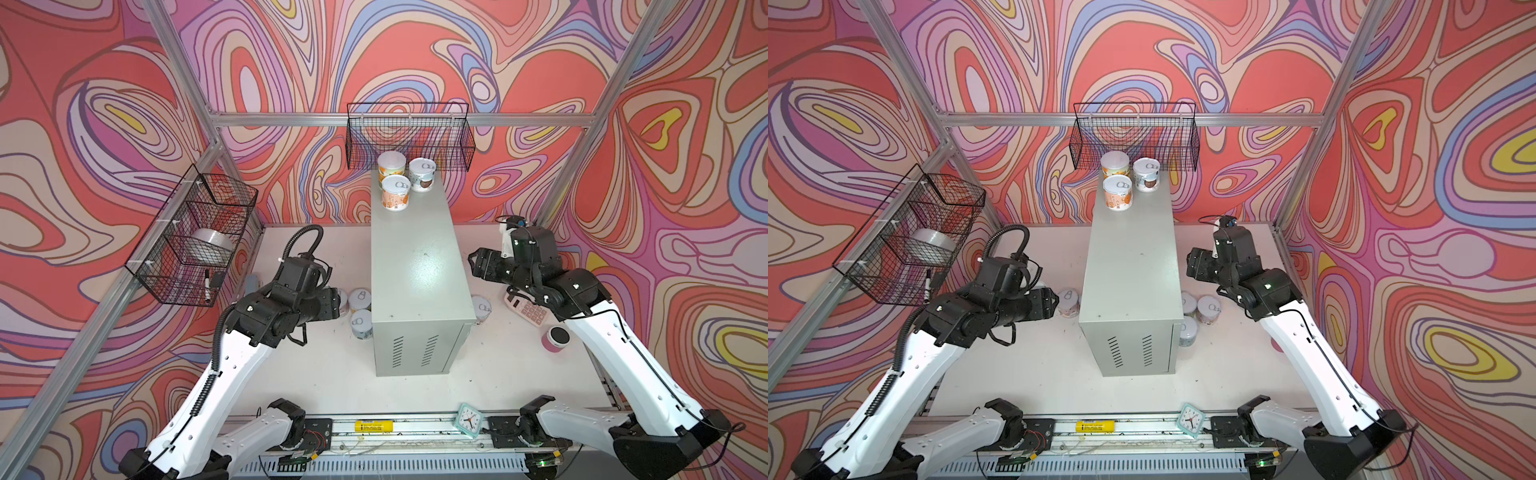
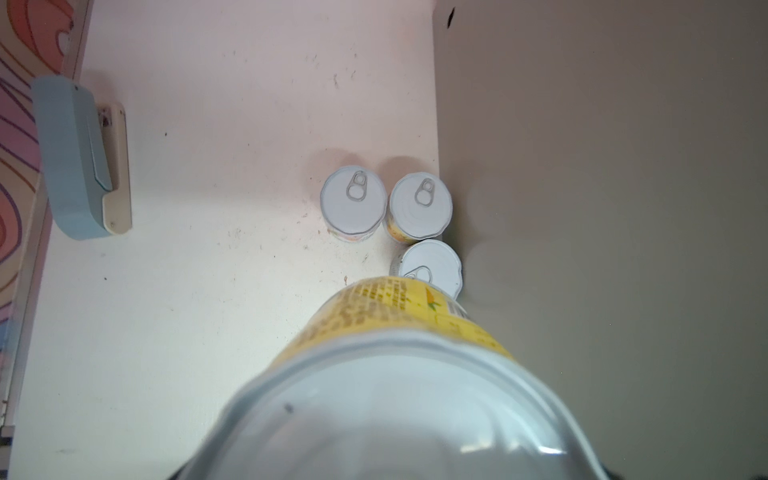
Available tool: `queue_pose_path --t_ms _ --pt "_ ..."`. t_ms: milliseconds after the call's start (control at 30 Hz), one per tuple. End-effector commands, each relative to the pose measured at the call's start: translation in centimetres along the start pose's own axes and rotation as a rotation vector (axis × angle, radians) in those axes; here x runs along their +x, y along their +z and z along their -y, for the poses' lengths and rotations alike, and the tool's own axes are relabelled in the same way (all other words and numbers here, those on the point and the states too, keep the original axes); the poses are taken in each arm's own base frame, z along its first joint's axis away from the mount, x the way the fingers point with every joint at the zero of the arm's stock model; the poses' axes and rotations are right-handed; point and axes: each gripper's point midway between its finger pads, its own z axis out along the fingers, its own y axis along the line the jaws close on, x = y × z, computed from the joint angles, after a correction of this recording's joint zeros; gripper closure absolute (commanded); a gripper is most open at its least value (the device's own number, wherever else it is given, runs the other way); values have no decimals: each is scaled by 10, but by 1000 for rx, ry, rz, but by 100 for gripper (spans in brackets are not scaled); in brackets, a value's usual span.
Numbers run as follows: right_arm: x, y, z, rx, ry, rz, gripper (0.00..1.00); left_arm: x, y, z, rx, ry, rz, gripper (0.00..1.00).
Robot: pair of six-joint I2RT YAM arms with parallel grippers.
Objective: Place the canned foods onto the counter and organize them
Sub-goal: 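Lift the yellow can with the left gripper while the right gripper rises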
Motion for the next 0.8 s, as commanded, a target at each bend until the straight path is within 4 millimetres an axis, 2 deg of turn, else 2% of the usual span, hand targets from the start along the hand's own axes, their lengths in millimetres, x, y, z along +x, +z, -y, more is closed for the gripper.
queue_pose_path --t_ms 0,267,367,533,633,767 --pt "-12 -18 10 58 -44 35 17 -9 -31 10 43 68 6 100" --pt "-33 -50 19 119 -75 98 17 -51 -74 41 81 166 99 100" --pt "-39 -59 19 122 -80 110 17 -67 -83 57 90 207 110 100" --pt "-48 -75 16 114 -82 132 17 -88 -79 102 125 316 104 100" --pt "-52 -84 15 103 -78 147 17 -95 -64 129 133 362 88 100" --pt "-54 -93 12 72 -73 165 17 -102 -54 161 173 401 107 100"
